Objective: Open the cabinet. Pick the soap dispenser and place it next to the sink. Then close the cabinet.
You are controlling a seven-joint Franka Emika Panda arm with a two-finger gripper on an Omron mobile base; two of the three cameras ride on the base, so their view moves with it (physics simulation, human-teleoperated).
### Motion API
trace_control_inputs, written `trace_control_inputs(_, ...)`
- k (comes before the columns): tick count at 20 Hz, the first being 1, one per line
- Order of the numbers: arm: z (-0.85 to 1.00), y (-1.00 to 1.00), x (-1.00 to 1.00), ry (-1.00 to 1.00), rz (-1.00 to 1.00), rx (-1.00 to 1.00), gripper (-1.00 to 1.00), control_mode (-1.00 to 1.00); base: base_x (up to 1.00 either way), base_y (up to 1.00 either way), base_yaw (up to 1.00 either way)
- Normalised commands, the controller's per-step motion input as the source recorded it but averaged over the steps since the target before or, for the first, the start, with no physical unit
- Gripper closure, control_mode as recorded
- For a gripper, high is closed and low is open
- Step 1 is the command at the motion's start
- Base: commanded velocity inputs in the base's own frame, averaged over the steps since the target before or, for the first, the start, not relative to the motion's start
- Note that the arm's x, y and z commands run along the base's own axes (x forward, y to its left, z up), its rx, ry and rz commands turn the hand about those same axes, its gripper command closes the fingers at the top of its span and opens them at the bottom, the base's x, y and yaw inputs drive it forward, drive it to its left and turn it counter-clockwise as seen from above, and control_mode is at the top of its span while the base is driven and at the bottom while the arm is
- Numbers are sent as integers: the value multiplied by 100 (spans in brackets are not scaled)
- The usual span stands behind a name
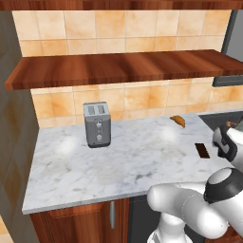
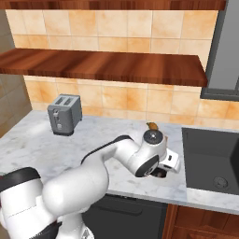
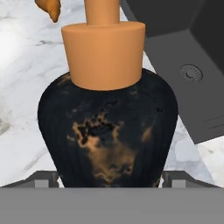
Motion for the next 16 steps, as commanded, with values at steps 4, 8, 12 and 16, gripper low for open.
trace_control_inputs(4,-17,0,1,-7,1,0,100,-100,0,0,0)
trace_control_inputs(8,-7,0,1,-3,0,0,100,-100,0,0,0)
trace_control_inputs(12,0,0,8,0,0,-5,100,-100,0,0,0)
trace_control_inputs(16,0,-4,11,0,0,-12,100,-100,0,0,0)
